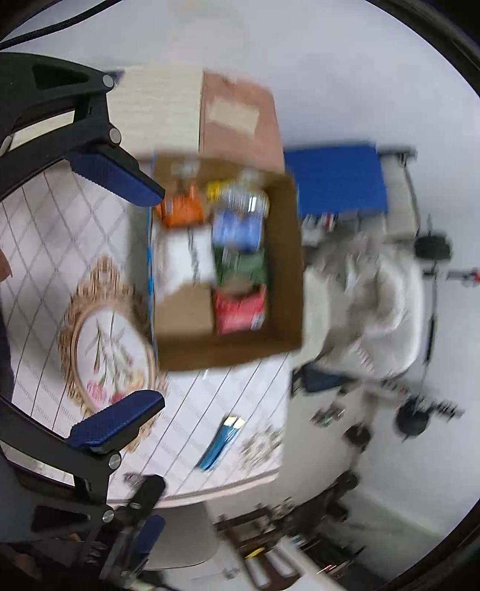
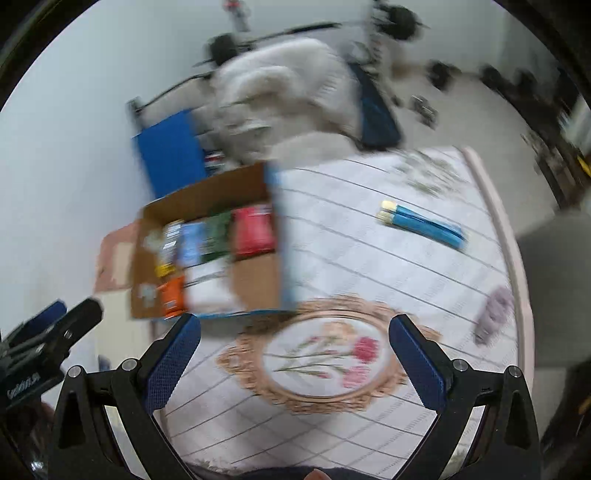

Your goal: Organize soft objects

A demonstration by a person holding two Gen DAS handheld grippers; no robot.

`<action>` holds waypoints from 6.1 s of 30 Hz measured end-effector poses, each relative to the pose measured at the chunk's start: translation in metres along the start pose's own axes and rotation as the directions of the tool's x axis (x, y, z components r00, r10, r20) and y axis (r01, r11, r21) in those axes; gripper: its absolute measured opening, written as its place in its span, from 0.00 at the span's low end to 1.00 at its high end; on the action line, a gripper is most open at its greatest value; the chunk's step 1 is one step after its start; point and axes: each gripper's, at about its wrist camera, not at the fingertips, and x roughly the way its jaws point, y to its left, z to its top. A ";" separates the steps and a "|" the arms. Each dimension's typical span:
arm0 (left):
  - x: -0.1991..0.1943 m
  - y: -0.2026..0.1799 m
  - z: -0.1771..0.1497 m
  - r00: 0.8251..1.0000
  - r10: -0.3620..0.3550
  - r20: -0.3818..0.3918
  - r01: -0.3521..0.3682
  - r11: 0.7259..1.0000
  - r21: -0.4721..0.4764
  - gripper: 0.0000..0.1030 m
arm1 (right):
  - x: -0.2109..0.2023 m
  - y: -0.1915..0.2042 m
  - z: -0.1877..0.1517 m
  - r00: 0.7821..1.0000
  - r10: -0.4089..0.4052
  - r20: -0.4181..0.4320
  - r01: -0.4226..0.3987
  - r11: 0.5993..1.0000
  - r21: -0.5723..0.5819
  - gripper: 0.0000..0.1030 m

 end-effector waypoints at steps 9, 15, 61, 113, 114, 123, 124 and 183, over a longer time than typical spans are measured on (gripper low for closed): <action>0.143 -0.191 0.000 0.965 -0.043 -0.258 0.093 0.978 0.185 0.99 | 0.043 -0.236 0.012 0.967 -0.218 -0.127 0.249 0.910 0.332 1.00; 0.229 -0.290 -0.015 0.911 0.008 -0.412 0.109 0.959 0.262 0.99 | 0.061 -0.352 -0.005 0.955 -0.211 -0.207 0.285 0.843 0.456 1.00; 0.339 -0.330 0.067 0.899 0.124 -0.420 -0.010 0.964 0.264 0.83 | 0.209 -0.375 -0.002 0.911 -0.018 -0.412 0.190 0.905 0.381 0.44; 0.149 0.023 0.094 0.961 -0.142 -0.239 0.135 0.990 -0.045 0.14 | 0.115 0.027 0.055 0.919 0.295 -0.261 -0.297 0.954 0.031 0.39; 0.159 0.032 0.096 0.953 -0.150 -0.263 0.137 0.988 -0.066 0.14 | 0.126 0.041 0.057 0.911 0.300 -0.283 -0.302 0.953 0.036 0.39; 0.216 0.064 0.098 0.866 -0.252 -0.432 0.192 0.965 -0.178 0.14 | 0.190 0.092 0.069 0.886 0.267 -0.379 -0.258 0.963 0.076 0.39; 0.220 0.063 0.097 0.855 -0.262 -0.448 0.200 0.963 -0.181 0.16 | 0.194 0.093 0.069 0.885 0.258 -0.388 -0.248 0.966 0.076 0.40; -0.033 0.095 -0.010 0.988 0.140 0.072 -0.129 0.981 -0.144 0.99 | 0.021 0.122 0.008 0.998 -0.060 0.028 0.066 0.963 -0.261 1.00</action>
